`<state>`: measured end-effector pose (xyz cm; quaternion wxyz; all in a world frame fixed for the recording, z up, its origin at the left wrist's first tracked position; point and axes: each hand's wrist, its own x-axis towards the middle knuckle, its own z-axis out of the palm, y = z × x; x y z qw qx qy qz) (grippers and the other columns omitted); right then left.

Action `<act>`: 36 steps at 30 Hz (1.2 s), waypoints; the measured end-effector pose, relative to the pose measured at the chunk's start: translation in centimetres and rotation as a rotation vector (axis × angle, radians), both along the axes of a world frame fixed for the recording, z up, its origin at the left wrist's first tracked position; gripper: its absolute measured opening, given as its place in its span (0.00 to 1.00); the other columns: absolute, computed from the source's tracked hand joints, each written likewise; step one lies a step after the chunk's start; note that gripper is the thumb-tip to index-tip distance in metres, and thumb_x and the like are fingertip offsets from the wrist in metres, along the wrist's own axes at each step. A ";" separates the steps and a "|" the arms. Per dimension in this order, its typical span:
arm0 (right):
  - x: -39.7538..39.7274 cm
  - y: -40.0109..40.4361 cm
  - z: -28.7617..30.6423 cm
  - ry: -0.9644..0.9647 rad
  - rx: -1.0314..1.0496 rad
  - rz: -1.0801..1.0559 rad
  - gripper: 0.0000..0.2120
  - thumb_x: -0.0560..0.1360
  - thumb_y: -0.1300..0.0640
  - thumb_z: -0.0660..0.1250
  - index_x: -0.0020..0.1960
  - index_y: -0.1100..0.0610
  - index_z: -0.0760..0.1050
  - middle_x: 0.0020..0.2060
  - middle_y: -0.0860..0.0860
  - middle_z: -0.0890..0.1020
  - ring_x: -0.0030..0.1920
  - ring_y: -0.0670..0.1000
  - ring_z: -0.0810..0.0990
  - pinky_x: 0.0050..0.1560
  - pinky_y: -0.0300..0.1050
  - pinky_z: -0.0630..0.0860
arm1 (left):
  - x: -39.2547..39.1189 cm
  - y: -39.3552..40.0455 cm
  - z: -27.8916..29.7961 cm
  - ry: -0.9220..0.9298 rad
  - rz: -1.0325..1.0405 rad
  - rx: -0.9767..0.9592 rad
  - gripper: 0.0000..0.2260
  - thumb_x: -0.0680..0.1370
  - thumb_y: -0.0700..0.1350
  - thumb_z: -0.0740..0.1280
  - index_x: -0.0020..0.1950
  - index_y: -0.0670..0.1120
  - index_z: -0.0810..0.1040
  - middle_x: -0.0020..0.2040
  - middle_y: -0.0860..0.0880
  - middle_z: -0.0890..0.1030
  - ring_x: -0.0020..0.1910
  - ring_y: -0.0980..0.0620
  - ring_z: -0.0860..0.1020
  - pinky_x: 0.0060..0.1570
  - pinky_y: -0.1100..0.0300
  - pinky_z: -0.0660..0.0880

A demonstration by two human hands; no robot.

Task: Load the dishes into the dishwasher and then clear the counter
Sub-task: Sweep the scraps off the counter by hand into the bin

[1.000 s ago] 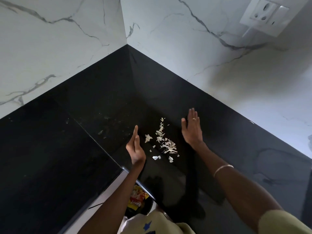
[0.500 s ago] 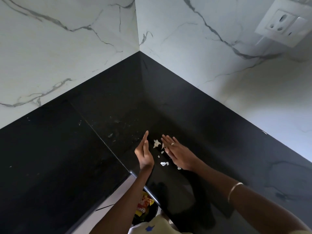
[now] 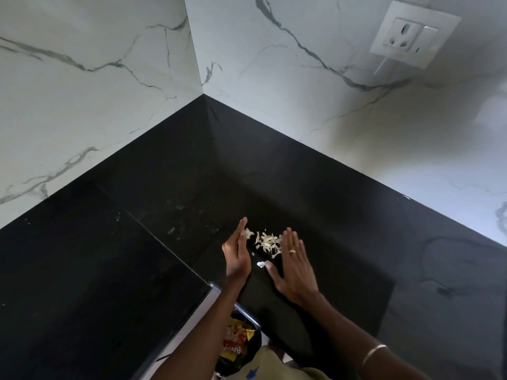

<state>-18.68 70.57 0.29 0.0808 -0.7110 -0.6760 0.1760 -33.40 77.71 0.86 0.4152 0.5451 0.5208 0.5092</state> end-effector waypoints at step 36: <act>2.6 0.1 1.2 0.157 -0.102 -0.032 0.63 0.64 0.27 0.68 0.78 0.51 0.28 0.76 0.46 0.30 0.77 0.46 0.32 0.79 0.49 0.42 | -1.0 0.1 0.0 -0.138 -0.027 -0.075 0.18 0.82 0.43 0.55 0.65 0.38 0.78 0.62 0.48 0.81 0.64 0.55 0.77 0.65 0.55 0.74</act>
